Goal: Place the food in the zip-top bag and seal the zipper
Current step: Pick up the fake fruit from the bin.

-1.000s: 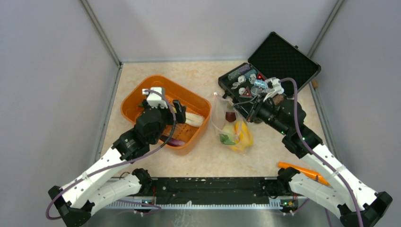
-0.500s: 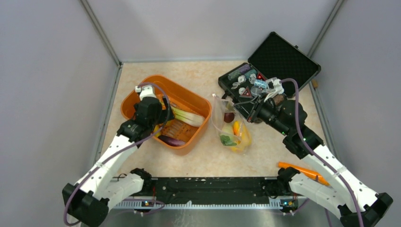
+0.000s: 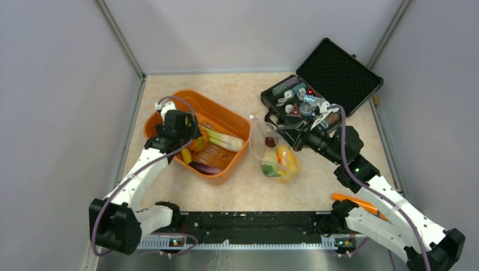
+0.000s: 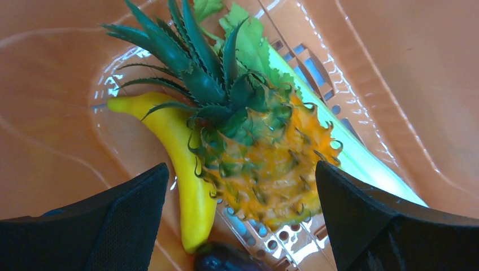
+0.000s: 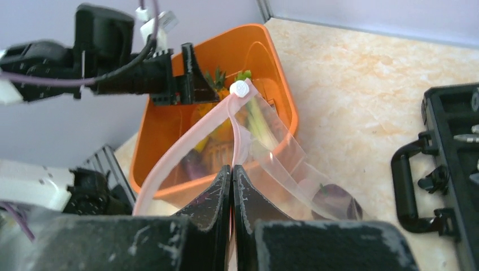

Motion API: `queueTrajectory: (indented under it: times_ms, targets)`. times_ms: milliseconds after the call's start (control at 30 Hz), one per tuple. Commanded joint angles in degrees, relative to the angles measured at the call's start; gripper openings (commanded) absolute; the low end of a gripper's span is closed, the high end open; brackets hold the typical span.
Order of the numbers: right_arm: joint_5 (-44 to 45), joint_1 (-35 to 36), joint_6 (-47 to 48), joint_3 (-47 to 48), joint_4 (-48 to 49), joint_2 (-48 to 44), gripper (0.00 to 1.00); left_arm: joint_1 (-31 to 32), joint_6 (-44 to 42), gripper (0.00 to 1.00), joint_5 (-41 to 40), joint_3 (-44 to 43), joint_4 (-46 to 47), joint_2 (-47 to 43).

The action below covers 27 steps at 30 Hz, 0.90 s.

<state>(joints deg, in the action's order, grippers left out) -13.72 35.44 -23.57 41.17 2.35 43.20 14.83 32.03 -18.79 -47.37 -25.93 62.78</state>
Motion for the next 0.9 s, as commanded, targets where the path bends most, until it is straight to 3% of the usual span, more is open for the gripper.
queueTrajectory:
  times_ms: [0, 167, 233, 400, 467, 667, 867]
  targets:
    - [-7.0, -0.2, 10.3, -3.8, 12.3, -0.6, 0.0, -1.0, -0.9, 0.99, 3.3, 2.0, 7.8, 4.5]
    - [-7.9, -0.2, 18.2, -10.4, 21.9, -3.3, 0.0, -1.2, -1.5, 0.99, 11.7, 1.8, 16.8, 9.6]
    - [-4.4, -0.2, 16.5, -11.9, 24.2, -4.4, 0.0, -1.1, -5.0, 0.99, 22.1, -0.7, 18.6, 11.2]
    - [2.9, -0.2, 13.3, -8.0, 15.5, -4.2, 0.0, -0.4, -7.0, 0.99, 37.7, -3.5, 26.6, 13.9]
    - [5.4, -0.3, 13.1, -6.0, 12.6, -3.6, 0.0, -0.3, -7.1, 0.99, 41.8, -6.7, 22.8, 15.8]
    - [4.0, -0.3, 11.8, -1.1, 9.1, -0.2, 0.0, -0.3, -6.7, 0.99, 35.8, -11.1, 9.2, 12.9]
    - [6.7, -0.3, 14.1, -0.8, 10.6, -0.2, 0.0, -0.4, -6.8, 0.97, 21.1, -11.7, 3.9, 8.8]
